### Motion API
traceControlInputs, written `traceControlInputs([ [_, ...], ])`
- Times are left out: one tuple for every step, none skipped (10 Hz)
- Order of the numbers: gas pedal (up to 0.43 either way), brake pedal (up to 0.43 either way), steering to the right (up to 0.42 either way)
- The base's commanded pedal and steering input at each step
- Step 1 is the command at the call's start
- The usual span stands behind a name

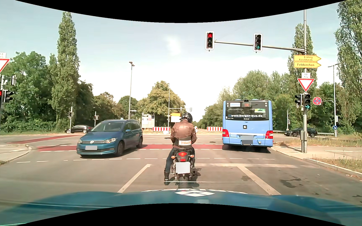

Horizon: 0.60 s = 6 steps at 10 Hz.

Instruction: Follow the waypoints while adhering to traffic rules and regulations

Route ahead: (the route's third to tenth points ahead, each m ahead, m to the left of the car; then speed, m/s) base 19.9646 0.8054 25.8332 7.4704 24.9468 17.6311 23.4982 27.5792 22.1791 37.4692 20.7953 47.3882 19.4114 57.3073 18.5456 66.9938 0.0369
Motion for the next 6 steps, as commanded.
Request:
traceControlInputs([
  [0.000, 0.305, 0.001],
  [0.000, 0.305, 0.001],
  [0.000, 0.311, 0.001],
  [0.000, 0.311, 0.001],
  [0.000, 0.317, 0.001],
  [0.000, 0.317, 0.001],
])
